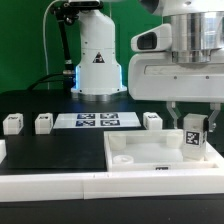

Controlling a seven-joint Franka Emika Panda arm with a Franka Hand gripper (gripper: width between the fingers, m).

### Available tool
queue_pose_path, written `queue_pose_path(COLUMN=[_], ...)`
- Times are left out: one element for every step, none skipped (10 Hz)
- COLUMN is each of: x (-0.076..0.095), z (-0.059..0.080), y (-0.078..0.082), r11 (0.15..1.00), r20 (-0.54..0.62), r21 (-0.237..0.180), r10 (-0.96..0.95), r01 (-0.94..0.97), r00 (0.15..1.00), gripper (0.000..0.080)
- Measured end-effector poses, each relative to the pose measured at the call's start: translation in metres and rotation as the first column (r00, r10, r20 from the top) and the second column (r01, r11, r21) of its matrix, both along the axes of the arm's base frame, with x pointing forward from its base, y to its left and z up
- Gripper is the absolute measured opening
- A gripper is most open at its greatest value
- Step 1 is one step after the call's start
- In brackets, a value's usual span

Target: Assemble square table

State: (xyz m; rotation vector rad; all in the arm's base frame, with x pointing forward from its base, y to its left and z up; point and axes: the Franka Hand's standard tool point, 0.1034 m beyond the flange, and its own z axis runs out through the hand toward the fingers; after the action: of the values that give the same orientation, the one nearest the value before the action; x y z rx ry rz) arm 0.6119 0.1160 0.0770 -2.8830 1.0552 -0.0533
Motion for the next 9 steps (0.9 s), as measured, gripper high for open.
queue_pose_path(x=[-0.0003, -0.0005, -0.0005, -0.0004, -0.0003, -0.0004, -0.0003, -0.0005, -0.0005], z=[-0.0004, -0.0006, -0.0008, -0.0009, -0.0009, -0.0009, -0.0009, -0.0012, -0.0012], y=[-0.0004, -0.0009, -0.0017, -0.0021, -0.0026, -0.0024, -0.0024, -0.0022, -0.0019], r11=[0.994, 0.976, 0.957, 0.949, 0.931, 0.926, 0.933, 0.944, 0.945], r20=[-0.007, -0.012, -0.015, -0.017, -0.023, -0.024, -0.023, -0.021, -0.021], r21=[0.004, 0.004, 0.003, 0.007, 0.014, 0.015, 0.014, 0.013, 0.013], r10=[-0.113, -0.217, -0.291, -0.315, -0.363, -0.378, -0.358, -0.328, -0.326], r01=[0.113, 0.217, 0.291, 0.315, 0.364, 0.378, 0.358, 0.328, 0.326], r00=[0.994, 0.976, 0.957, 0.949, 0.931, 0.926, 0.933, 0.944, 0.945], gripper=[0.0292, 0.0292, 0.0292, 0.0292, 0.0294, 0.0294, 0.0294, 0.0294, 0.0483])
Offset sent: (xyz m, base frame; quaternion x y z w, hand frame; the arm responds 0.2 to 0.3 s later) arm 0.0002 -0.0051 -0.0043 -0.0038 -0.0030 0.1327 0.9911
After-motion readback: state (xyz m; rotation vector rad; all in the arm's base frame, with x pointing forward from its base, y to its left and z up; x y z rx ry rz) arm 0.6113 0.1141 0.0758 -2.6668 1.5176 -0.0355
